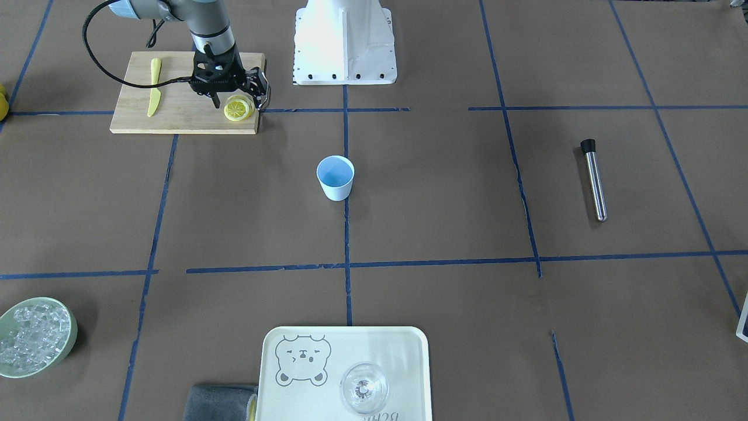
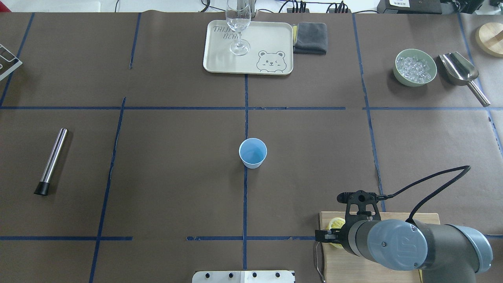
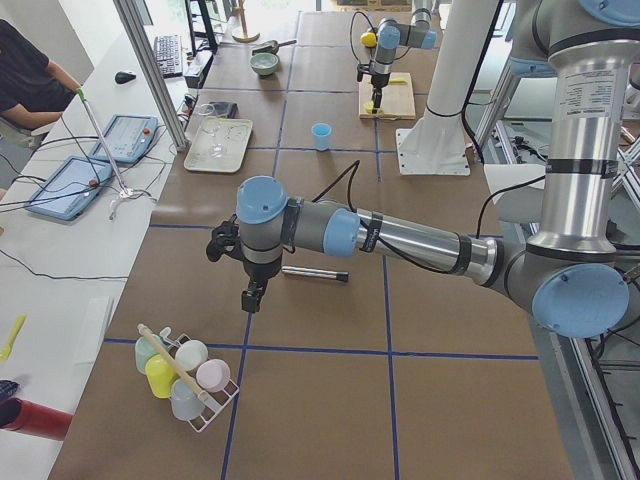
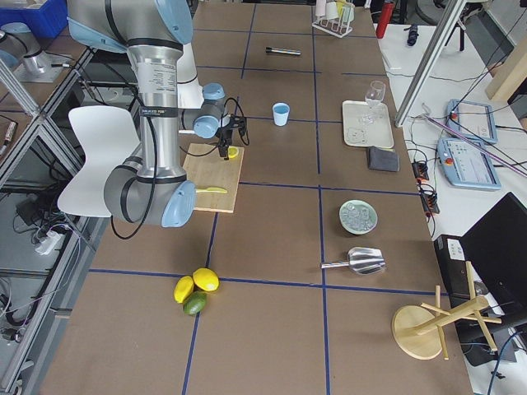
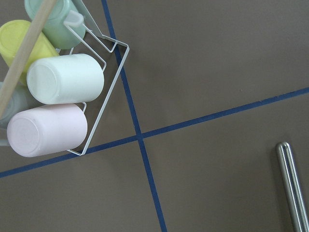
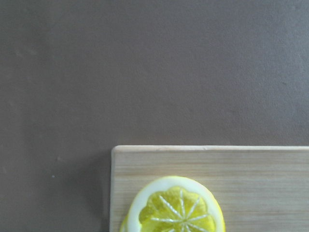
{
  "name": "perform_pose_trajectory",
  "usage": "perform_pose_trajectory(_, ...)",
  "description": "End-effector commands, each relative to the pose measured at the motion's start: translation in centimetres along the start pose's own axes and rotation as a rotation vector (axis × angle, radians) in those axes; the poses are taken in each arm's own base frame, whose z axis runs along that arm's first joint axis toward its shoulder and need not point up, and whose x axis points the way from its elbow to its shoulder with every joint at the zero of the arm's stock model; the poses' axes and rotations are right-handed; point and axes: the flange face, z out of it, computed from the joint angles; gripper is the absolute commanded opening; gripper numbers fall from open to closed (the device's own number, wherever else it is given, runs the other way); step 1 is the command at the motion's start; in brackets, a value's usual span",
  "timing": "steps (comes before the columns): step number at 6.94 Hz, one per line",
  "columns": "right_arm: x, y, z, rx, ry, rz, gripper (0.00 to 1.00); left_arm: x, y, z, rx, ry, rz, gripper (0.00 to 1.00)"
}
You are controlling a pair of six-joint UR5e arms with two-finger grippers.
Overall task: Squeeze lemon into cup
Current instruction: 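Lower the right gripper and close it on the lemon slice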
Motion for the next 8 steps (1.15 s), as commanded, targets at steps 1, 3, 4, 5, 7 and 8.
perform_pose_trajectory(1,0.05,-0.25,-0.01,0.003,0.000,0.003,1.00,0.20,-0.06,-0.21,0.004,-0.001,0.005,1.00)
perform_pose_trajectory(3,0.03,-0.23,-0.08,0.001,-0.002,0.001,0.93,0.20,-0.06,-0.21,0.004,-0.001,0.005,1.00)
perform_pose_trajectory(4,0.03,-0.23,-0.08,0.001,-0.002,-0.001,0.87,0.15,-0.04,-0.16,0.003,0.000,0.004,1.00)
perform_pose_trajectory(5,0.03,-0.25,-0.08,0.003,-0.002,0.001,0.83,0.10,-0.03,-0.10,0.002,0.000,0.003,1.00)
perform_pose_trajectory(7,0.03,-0.25,-0.08,0.003,-0.002,0.001,0.78,0.09,-0.03,-0.21,0.004,-0.001,0.003,1.00)
perform_pose_trajectory(8,0.03,-0.25,-0.08,0.003,-0.002,0.001,0.76,0.16,0.02,-0.17,0.003,0.000,0.002,1.00)
